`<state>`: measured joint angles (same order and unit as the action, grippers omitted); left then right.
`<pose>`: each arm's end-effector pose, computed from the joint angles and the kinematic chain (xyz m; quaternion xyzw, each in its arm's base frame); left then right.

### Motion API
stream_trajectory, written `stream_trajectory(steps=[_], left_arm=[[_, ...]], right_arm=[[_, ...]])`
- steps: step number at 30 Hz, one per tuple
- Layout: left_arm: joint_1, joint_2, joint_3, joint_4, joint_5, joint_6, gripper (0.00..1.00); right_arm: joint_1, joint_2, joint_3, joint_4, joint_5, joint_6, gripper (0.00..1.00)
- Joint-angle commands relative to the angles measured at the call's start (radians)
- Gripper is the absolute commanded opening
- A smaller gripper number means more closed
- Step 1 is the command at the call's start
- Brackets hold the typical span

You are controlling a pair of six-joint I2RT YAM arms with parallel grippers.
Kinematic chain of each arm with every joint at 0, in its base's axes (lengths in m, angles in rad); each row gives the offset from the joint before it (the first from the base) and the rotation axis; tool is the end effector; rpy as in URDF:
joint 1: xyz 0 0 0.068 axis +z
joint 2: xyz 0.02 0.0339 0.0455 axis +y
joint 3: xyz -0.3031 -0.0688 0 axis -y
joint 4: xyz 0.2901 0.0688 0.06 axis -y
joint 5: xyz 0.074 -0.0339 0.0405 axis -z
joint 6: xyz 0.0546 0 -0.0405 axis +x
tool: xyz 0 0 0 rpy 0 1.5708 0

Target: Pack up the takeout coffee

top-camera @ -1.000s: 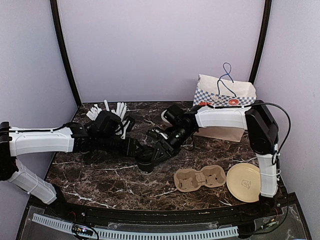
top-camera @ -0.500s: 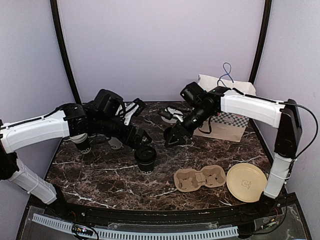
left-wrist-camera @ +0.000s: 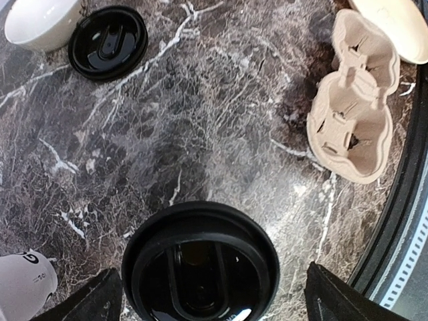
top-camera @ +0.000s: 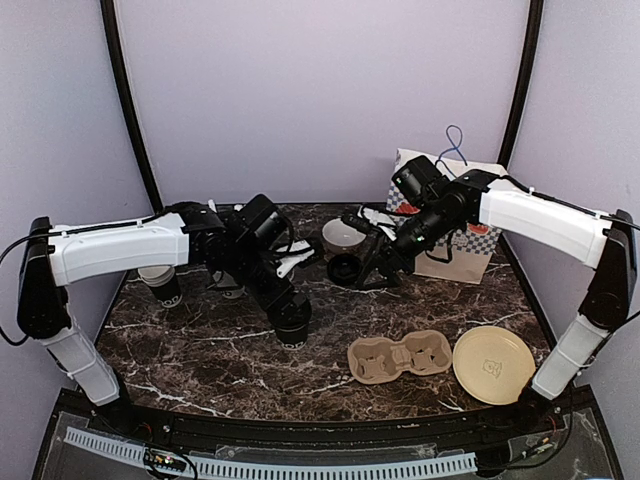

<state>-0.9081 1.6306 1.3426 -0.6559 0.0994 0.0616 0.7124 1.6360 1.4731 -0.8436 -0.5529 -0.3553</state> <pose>0.2471 -0.3254 0.2873 0.4564 0.8335 -0.1696 0.2614 0.2841 0.2833 0.3263 -0.5356 0.7568 0.3056 0.2170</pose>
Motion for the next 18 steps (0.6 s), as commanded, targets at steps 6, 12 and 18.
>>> stream_trajectory(steps=[6,12,18], left_arm=[[-0.002,0.044,0.051,-0.074,-0.004,0.026,0.87],[-0.004,0.073,0.066,-0.099,0.006,0.022,0.77],[-0.029,0.079,0.061,-0.123,-0.054,0.025,0.83]], right_arm=[[0.001,-0.003,-0.016,0.021,0.002,-0.026,0.78],[0.001,0.0,-0.018,0.026,0.002,-0.027,0.77],[0.001,0.007,-0.009,0.023,0.002,-0.025,0.77]])
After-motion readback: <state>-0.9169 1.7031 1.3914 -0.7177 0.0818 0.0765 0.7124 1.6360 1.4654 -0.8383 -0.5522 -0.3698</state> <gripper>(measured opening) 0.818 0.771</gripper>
